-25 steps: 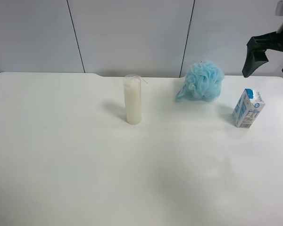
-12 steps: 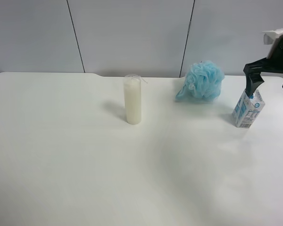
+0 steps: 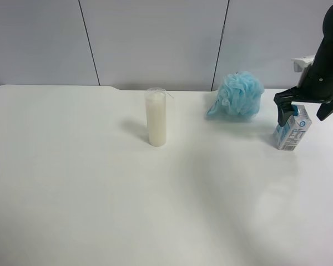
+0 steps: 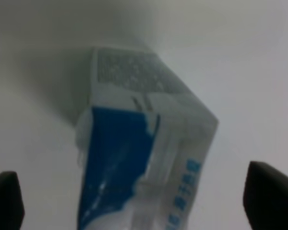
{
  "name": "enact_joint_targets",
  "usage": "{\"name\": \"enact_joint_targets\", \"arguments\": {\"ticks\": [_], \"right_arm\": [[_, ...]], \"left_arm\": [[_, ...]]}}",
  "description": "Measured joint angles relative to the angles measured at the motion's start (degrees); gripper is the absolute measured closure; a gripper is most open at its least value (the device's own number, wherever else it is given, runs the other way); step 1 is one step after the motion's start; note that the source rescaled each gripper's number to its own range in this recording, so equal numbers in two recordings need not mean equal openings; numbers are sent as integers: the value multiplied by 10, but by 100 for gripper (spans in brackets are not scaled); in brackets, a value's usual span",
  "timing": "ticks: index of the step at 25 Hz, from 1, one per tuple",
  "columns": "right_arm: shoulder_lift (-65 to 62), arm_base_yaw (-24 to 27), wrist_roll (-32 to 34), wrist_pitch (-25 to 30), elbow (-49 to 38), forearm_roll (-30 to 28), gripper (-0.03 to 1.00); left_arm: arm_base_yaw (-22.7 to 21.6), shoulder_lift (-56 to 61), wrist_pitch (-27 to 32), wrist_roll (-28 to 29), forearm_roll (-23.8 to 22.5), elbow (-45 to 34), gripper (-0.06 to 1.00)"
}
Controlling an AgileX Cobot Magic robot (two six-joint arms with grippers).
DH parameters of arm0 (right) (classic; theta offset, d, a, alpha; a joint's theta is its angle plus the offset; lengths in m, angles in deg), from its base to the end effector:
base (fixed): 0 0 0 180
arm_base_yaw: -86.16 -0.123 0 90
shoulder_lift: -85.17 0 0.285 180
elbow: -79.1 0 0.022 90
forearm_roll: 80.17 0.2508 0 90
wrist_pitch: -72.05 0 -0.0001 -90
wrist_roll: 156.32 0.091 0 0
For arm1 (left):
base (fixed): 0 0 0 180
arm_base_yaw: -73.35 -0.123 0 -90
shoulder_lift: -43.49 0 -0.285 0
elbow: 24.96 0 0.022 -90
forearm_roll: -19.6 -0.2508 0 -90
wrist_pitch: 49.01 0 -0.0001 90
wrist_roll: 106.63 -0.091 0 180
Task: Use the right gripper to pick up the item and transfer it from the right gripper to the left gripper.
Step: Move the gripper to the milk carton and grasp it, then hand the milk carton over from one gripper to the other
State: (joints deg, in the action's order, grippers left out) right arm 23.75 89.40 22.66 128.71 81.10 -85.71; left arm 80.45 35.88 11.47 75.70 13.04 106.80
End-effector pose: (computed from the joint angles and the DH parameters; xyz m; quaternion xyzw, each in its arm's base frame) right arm 0.3802 -0.0289 0.1907 -0.0048 0.9974 -0.0440 0.0573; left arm -0.0049 0.0097 0.2797 0.0330 0.8475 0.0137 0.5295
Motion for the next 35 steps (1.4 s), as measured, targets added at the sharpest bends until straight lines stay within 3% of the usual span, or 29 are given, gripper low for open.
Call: {"name": "enact_joint_targets", "arguments": {"ticks": [8,11,15,17,18,19,27,35], "right_arm": [[24,0,0,-44,0,39,19],[31,0,2,-46,0,55,27],[31,0,10,-49,0,55,50],[31,0,10,-50,0,55,73],[31,0,10,-50,0,51,91],[31,0,10,-50,0,55,97],[11,0,25,-33,0,55,96],[-108,0,10,12,0,79,96]], "left_arm": [[0,0,-1,0,0,0,3],[0,0,-1,0,0,0,3],[0,0,-1,0,0,0,3],[0,0,-1,0,0,0,3],[0,0,-1,0,0,0,3],[0,0,-1,0,0,0,3],[0,0,-1,0,0,0,3],[0,0,-1,0,0,0,3]]}}
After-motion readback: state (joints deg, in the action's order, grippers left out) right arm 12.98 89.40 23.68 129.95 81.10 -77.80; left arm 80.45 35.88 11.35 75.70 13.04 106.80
